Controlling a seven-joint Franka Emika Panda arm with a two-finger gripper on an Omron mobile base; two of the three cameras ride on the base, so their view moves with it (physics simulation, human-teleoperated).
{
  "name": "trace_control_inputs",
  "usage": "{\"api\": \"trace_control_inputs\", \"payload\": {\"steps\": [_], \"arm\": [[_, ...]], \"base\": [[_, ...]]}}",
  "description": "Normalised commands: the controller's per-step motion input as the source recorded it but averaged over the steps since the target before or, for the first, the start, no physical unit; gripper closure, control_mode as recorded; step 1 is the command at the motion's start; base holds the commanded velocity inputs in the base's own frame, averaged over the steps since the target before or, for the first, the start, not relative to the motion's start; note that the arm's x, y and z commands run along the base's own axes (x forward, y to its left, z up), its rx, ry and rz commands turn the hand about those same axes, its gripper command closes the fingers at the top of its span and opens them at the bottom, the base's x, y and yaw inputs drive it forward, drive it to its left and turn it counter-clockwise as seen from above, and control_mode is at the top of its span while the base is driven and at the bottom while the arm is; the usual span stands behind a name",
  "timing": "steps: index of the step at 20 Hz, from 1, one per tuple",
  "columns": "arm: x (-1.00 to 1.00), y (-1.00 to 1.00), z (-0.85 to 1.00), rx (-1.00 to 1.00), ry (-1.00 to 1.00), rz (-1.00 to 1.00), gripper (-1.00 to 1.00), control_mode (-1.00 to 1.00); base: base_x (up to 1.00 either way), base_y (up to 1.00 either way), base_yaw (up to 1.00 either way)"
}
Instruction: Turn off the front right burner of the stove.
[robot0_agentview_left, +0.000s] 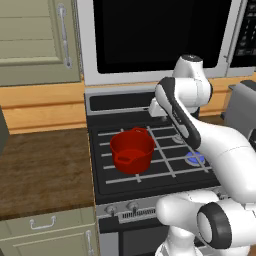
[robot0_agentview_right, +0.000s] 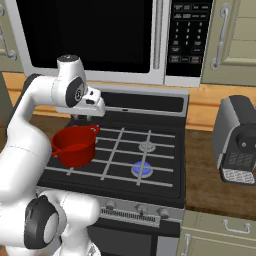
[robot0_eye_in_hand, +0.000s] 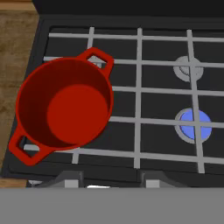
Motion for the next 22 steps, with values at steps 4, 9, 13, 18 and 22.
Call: {"api": "trace_control_inputs", "payload": {"steps": [4,9,13,18,22], "arm": [[-0.32,-0.20,-0.06,0.03,0.00,-0.06,-1.00,-1.00],[-0.75,-0.45,-0.14,0.04,-0.03,-0.12,-1.00,-1.00],[-0.89,-0.65,-0.18,0.10,-0.04,-0.18,-1.00,-1.00],[-0.85,-0.89,-0.17,0.18,-0.04,-0.28,-1.00,-1.00],[-0.59,-0.77,-0.22,0.25,0.00,-0.34,-1.00,-1.00]], "base": [[0.00,0.00,0.00],[0.00,0.00,0.00],[0.00,0.00,0.00],[0.00,0.00,0.00],[0.00,0.00,0.00]]}}
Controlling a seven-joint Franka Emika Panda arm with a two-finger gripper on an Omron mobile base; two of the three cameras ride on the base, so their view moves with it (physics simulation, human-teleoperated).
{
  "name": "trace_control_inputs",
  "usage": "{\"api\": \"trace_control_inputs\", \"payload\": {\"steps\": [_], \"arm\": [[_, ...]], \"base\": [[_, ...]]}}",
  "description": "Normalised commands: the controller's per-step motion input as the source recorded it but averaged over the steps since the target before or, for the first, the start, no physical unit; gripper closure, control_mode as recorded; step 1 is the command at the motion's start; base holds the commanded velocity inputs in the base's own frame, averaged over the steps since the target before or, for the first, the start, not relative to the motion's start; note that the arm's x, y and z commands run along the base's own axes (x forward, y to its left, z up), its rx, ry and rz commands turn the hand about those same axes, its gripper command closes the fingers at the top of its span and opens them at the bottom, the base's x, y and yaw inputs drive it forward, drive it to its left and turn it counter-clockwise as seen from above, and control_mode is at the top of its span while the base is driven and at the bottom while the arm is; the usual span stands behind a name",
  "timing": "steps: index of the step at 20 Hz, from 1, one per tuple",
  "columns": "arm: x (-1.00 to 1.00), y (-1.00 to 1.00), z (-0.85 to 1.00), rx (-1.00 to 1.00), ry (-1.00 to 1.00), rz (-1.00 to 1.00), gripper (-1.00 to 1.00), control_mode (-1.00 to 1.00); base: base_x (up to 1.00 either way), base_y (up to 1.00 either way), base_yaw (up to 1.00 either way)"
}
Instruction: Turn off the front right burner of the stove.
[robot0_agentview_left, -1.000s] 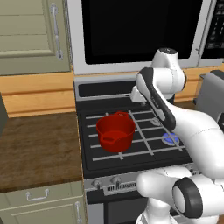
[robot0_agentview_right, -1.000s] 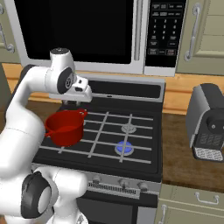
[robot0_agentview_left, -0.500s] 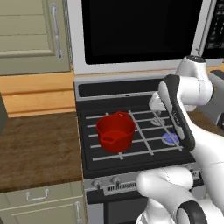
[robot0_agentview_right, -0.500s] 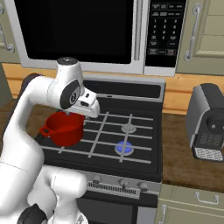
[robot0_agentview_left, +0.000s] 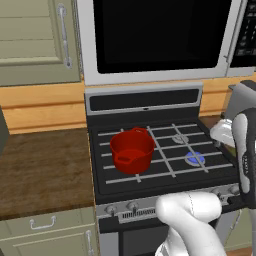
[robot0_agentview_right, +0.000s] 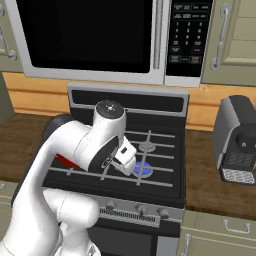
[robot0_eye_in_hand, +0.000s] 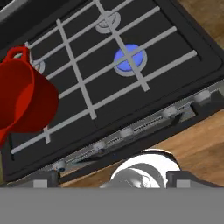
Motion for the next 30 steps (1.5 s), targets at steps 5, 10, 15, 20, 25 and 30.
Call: {"api": "trace_control_inputs", "payload": {"steps": [5,10,15,20,25,30], "arm": [[-0.62,-0.75,-0.26,0.26,-0.02,-0.33,-1.00,-1.00],[-0.49,-0.65,-0.27,0.26,-0.03,-0.33,-1.00,-1.00],[-0.38,-0.53,-0.20,0.28,-0.06,-0.29,-1.00,-1.00],[-0.07,-0.24,-0.37,0.20,-0.12,-0.20,-1.00,-1.00],[0.00,0.00,-0.65,0.05,-0.10,-0.13,-1.00,-1.00],[0.00,0.00,-0.65,0.01,-0.12,-0.08,-1.00,-1.00]], "base": [[0.00,0.00,0.00],[0.00,0.00,0.00],[0.00,0.00,0.00],[0.00,0.00,0.00],[0.00,0.00,0.00],[0.00,0.00,0.00]]}}
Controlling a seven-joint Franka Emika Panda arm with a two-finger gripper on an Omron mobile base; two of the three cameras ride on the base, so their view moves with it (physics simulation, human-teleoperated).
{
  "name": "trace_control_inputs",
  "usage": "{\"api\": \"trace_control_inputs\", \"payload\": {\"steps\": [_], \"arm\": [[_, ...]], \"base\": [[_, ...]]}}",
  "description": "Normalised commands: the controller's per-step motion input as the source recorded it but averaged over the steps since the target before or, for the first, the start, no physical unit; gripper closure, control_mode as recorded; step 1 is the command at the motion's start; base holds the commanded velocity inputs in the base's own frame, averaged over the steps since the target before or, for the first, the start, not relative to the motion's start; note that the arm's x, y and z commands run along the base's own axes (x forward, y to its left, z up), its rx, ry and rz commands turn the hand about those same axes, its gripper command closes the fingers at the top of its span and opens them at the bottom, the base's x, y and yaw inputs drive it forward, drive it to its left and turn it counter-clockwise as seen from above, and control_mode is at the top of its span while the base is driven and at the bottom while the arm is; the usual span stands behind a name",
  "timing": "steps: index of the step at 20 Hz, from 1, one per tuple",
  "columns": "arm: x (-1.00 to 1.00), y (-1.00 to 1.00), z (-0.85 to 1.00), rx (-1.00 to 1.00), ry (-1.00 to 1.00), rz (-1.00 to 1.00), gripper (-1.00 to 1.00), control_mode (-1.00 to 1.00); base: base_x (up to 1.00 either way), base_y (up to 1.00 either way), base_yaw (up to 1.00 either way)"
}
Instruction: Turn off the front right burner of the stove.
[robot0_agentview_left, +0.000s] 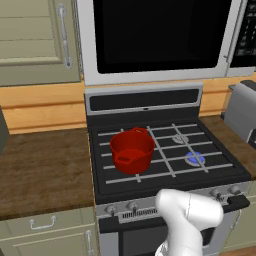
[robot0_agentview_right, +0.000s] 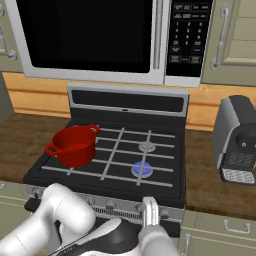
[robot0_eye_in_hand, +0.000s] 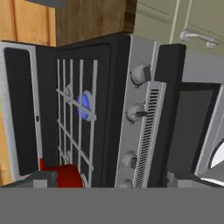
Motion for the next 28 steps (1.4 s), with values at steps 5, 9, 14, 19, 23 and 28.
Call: {"api": "trace_control_inputs", "payload": {"steps": [5,9,14,19,23,28], "arm": [[0.05,-0.09,-0.50,-0.07,-0.17,0.00,-1.00,-1.00],[0.10,-0.24,-0.42,-0.03,-0.18,0.00,-1.00,-1.00],[0.23,-0.09,-0.34,-0.01,-0.15,0.00,-1.00,-1.00],[0.30,-0.20,-0.16,0.00,-0.13,0.00,-1.00,-1.00],[0.38,-0.06,-0.10,0.00,-0.04,0.00,-1.00,-1.00],[0.26,-0.04,-0.20,0.00,-0.04,0.02,-1.00,-1.00]], "base": [[0.00,0.00,0.00],[0.00,0.00,0.00],[0.00,0.00,0.00],[0.00,0.00,0.00],[0.00,0.00,0.00],[0.00,0.00,0.00]]}}
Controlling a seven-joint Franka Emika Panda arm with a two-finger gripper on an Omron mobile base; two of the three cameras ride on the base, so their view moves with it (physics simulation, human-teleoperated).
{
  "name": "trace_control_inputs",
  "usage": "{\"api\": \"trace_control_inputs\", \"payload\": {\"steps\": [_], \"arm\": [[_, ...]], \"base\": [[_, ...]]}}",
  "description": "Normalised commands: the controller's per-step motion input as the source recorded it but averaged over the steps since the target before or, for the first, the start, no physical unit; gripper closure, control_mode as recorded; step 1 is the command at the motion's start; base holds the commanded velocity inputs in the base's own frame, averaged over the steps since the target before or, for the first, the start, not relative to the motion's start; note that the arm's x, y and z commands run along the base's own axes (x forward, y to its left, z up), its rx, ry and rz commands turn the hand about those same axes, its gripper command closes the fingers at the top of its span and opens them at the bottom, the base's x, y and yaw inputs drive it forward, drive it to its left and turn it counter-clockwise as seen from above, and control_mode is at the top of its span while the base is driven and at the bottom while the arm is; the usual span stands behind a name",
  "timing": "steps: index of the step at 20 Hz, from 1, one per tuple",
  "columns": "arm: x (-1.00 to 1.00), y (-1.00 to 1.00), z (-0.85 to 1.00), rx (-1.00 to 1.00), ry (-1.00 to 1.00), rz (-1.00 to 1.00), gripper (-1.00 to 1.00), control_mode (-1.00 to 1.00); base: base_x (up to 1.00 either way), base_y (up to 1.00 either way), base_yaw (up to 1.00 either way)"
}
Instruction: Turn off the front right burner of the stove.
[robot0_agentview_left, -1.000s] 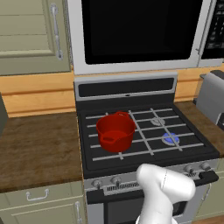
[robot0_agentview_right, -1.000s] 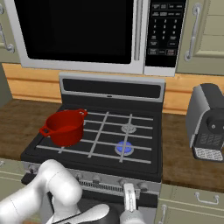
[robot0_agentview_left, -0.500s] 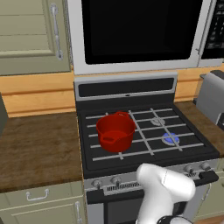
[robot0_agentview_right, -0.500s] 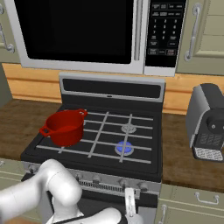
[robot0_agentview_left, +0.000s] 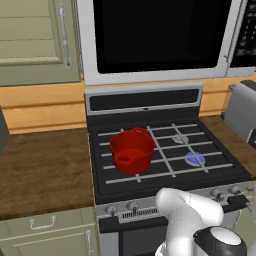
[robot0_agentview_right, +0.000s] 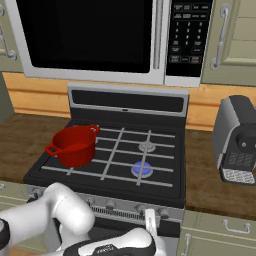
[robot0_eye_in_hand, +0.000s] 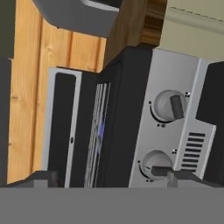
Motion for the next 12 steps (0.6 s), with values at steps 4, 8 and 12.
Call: {"api": "trace_control_inputs", "payload": {"steps": [4,8,12], "arm": [[0.17,-0.18,-0.28,0.00,-0.06,0.03,-1.00,-1.00],[0.21,-0.26,-0.26,0.00,-0.14,0.02,-1.00,-1.00],[0.19,-0.28,-0.28,0.00,-0.15,0.00,-1.00,-1.00]], "base": [[0.00,0.00,0.00],[0.00,0.00,0.00],[0.00,0.00,0.00]]}}
